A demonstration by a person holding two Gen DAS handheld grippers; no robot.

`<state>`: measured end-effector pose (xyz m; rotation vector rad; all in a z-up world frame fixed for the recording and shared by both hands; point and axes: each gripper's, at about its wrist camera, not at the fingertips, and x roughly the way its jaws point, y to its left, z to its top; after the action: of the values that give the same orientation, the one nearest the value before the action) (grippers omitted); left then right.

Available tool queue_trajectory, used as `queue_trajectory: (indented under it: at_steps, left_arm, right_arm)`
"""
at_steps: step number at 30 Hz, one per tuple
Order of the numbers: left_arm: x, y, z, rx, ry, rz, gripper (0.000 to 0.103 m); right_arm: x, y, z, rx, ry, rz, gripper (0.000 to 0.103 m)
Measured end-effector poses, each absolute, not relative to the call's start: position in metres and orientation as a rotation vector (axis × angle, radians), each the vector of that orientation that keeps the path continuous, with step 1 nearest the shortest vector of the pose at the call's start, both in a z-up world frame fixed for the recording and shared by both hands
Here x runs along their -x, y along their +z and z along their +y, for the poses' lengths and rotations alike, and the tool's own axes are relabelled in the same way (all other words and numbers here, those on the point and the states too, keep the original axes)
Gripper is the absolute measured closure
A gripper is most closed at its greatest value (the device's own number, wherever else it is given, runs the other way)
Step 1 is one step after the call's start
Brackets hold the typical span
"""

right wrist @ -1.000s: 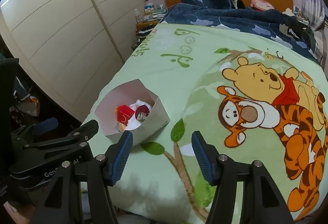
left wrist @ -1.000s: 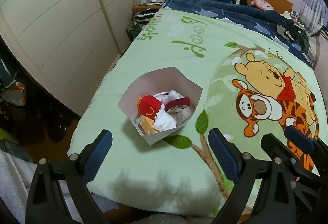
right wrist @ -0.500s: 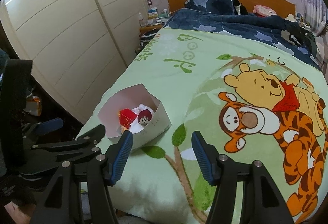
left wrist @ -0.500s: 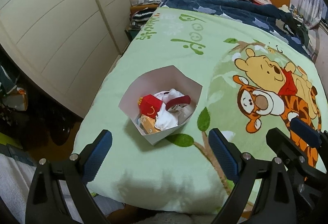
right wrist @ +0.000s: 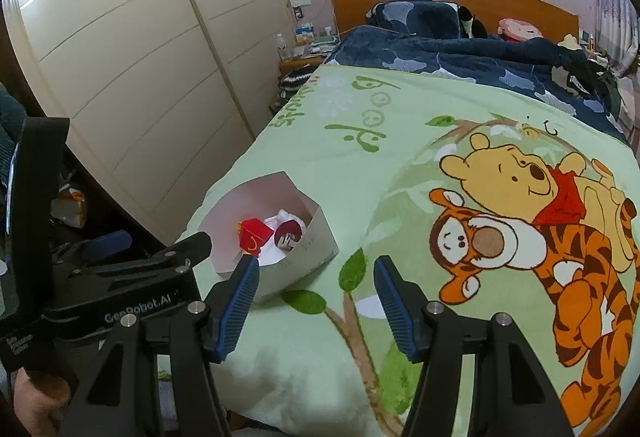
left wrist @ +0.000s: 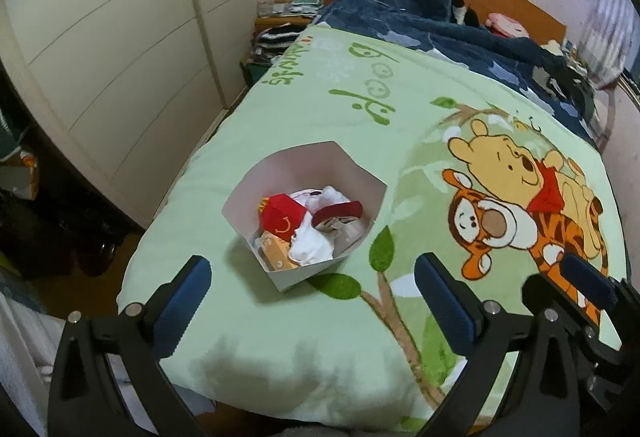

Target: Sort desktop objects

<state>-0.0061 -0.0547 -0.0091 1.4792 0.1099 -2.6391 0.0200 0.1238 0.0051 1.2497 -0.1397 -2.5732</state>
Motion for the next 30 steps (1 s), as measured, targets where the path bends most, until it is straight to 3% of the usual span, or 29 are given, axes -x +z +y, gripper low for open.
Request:
queue_trajectory:
  at_steps: [10, 13, 19, 30]
  left_arm:
    - [0.004, 0.000, -0.063, -1.364, -2.563, 0.066, 0.000]
    - [0.003, 0.004, -0.060, -1.294, -2.477, -0.070, 0.000]
    - [0.008, 0.000, -0.069, -1.428, -2.572, 0.147, 0.000]
    - [0.013, -0.001, -0.066, -1.465, -2.625, 0.173, 0.000]
  right_arm:
    - [-0.020, 0.008, 0.125, -1.222, -2.573, -0.136, 0.042]
    - [-0.020, 0.009, 0.124, -1.213, -2.572, -0.131, 0.042]
    - [-0.020, 0.010, 0.122, -1.202, -2.568, -0.115, 0.042]
    - [-0.013, 0.011, 0.119, -1.210, -2.576, -0.122, 0.042]
